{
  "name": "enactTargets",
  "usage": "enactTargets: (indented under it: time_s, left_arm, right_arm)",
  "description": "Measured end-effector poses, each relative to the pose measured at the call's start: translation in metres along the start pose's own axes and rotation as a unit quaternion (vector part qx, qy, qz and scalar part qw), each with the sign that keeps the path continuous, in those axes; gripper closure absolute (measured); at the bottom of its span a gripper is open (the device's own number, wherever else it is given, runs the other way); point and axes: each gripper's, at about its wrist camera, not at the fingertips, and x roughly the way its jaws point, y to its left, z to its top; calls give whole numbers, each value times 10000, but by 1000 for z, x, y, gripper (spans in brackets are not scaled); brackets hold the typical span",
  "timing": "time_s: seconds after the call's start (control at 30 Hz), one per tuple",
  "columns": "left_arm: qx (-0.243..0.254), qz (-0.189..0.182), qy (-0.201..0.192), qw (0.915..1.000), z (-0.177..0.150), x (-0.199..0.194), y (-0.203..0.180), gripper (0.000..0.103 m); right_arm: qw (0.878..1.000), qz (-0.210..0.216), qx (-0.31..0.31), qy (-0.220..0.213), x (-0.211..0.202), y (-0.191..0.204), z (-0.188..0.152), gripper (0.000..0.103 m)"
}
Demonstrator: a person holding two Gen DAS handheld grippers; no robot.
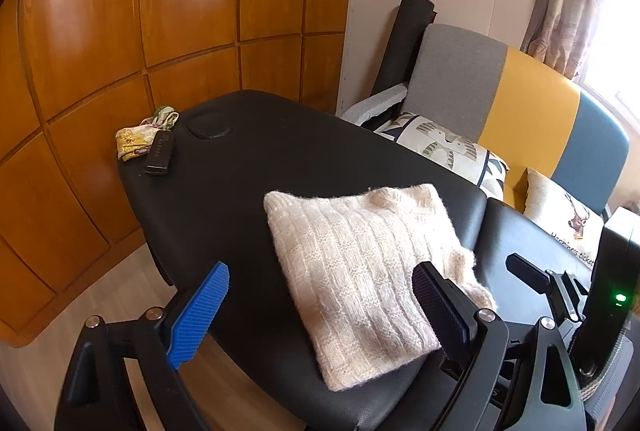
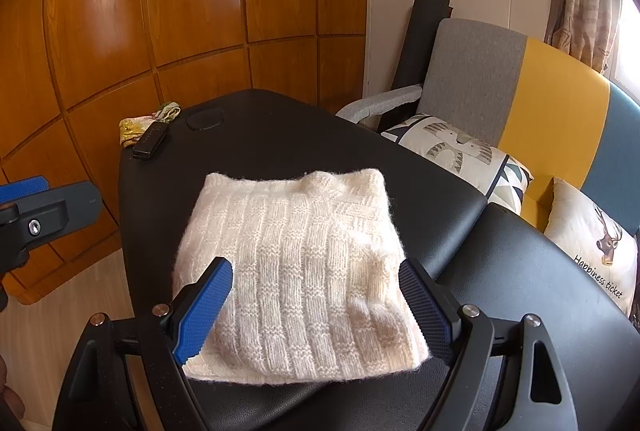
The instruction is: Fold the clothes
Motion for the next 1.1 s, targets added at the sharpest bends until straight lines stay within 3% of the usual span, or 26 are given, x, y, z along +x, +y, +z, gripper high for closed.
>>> enactTargets:
  time_s: [1.1]
  left_arm:
    - [-116, -27, 167, 9998, 1, 2, 7, 9]
  right_arm:
    - [10000, -11, 44, -43, -3, 0, -1, 16]
